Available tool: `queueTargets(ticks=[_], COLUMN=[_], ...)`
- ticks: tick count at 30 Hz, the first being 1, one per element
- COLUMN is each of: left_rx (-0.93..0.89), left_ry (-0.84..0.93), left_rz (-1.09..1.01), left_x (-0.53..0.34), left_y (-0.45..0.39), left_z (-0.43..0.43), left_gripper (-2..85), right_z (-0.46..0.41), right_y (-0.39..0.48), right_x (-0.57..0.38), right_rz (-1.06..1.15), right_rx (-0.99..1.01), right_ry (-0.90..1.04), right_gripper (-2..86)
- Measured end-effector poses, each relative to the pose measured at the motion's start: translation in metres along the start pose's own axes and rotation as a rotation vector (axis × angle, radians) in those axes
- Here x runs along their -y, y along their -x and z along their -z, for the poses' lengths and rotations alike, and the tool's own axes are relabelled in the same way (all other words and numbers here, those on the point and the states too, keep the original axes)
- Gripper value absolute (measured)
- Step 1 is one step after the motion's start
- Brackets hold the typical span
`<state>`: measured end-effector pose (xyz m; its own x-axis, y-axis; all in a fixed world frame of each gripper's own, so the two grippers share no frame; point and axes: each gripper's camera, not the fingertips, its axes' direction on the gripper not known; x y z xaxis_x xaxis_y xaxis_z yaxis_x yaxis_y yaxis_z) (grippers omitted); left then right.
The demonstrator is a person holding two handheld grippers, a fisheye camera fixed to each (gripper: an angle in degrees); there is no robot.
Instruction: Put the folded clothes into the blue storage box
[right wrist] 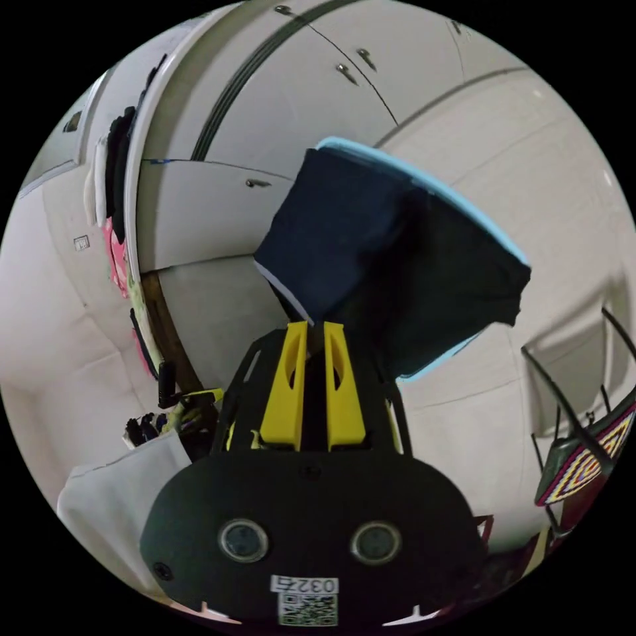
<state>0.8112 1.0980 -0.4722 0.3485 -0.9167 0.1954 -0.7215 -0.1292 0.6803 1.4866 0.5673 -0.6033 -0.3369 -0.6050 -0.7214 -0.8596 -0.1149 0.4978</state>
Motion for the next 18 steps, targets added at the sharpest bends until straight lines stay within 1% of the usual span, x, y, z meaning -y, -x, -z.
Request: queueTargets(ticks=[3,6,11,14,18], left_rx=[0.000,-0.020,-0.105,-0.097,-0.106], left_ry=[-0.021,-0.095,-0.287,-0.354,-0.394], left_rz=[-0.025,-0.061,-0.114,-0.125,-0.131], left_x=[-0.003,-0.002,-0.008,-0.017,-0.026], left_y=[0.006,0.006,0.011,0.019,0.032], left_z=[0.017,0.045,0.106,0.136,0.161], left_gripper=[-0.9,-0.9,-0.9,-0.9,-0.9], right_z=[-0.017,-0.031,-0.050,-0.054,-0.054], right_y=[-0.006,0.001,0.045,0.069,0.085], right_x=[0.001,0.012,0.048,0.068,0.081], right_rz=[-0.040,-0.018,0.164,0.233,0.284], right_rx=[0.058,0.103,0.066,0.045,0.084], right_ry=[0.024,0.067,0.166,0.184,0.166], right_gripper=[4.1,2.6,0.1,-0.4,-0.5])
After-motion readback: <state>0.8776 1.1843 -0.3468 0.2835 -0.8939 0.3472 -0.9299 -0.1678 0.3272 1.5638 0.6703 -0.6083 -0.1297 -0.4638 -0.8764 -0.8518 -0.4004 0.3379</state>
